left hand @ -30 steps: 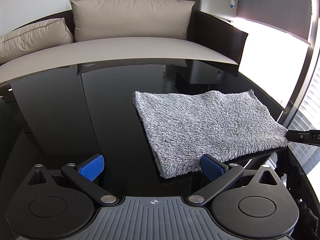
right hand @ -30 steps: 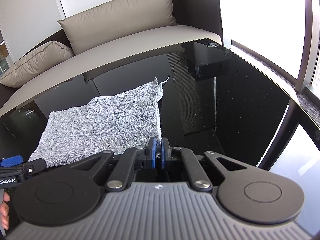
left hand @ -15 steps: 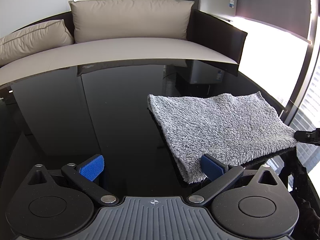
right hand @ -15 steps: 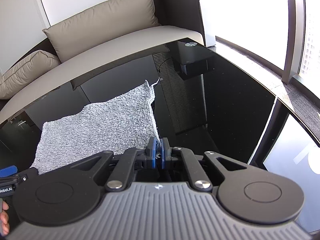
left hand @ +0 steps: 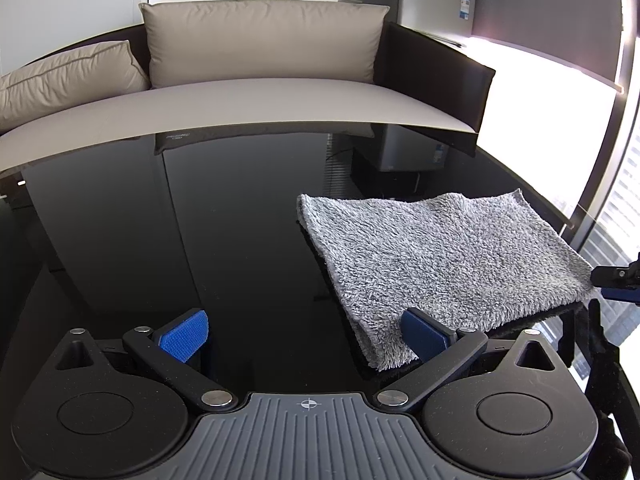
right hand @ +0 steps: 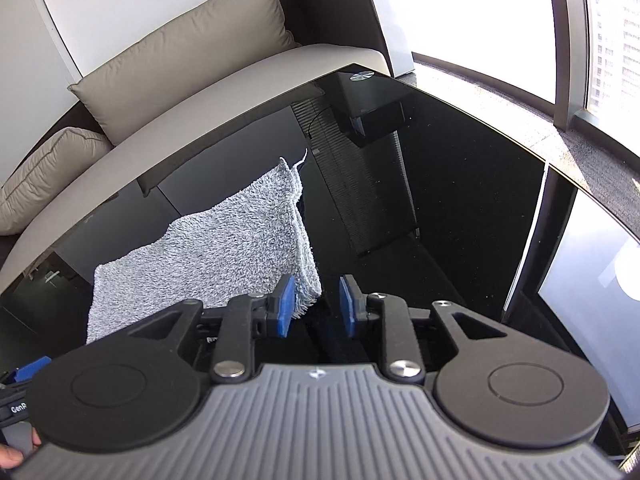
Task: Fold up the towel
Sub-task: 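Lift the gripped towel edge with the right gripper and fold it over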
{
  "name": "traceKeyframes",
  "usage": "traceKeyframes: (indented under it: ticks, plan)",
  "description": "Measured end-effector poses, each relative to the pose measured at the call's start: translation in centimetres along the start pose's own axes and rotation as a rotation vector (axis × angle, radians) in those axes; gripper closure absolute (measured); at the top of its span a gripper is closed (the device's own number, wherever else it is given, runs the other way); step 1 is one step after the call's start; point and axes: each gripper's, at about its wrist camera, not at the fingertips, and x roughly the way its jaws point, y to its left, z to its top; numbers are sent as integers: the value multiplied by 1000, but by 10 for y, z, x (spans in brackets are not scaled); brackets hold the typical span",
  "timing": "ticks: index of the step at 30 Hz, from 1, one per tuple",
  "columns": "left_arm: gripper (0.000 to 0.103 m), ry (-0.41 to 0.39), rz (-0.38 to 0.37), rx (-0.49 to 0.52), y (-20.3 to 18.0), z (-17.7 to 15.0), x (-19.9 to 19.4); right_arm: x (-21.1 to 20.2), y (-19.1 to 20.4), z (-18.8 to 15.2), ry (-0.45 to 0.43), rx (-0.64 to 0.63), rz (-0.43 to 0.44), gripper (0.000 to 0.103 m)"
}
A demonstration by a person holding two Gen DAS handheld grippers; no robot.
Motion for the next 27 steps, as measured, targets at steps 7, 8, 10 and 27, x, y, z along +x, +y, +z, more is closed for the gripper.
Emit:
traceKeyframes:
  ticks: [7,8,10,27]
  plan:
    - [1,5,-1,9,0,0,1,1,-13,4,53,142,58,71]
    - [1,5,0,11,0,0,1,1,-15,4,58,166,66,71]
    - [1,6,1,15,0,0,1,2,-19,5,60,211,87,71]
    - [1,10,4,26,1,-1,3,14,-19,9,58,298,95,86]
